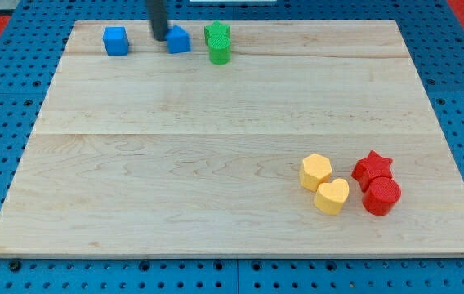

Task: Drag the blue cube below the blue triangle

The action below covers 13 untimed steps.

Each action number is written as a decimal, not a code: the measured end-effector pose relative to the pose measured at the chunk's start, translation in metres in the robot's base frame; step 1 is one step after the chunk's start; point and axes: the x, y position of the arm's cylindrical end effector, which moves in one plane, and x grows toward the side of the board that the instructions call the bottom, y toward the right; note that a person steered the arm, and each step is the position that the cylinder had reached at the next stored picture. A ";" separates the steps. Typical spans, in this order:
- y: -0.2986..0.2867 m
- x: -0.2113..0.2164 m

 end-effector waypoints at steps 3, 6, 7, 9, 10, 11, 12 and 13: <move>-0.106 -0.034; -0.096 0.006; -0.069 0.022; -0.083 0.033; -0.054 0.033; -0.058 0.036; -0.043 0.057; -0.001 0.057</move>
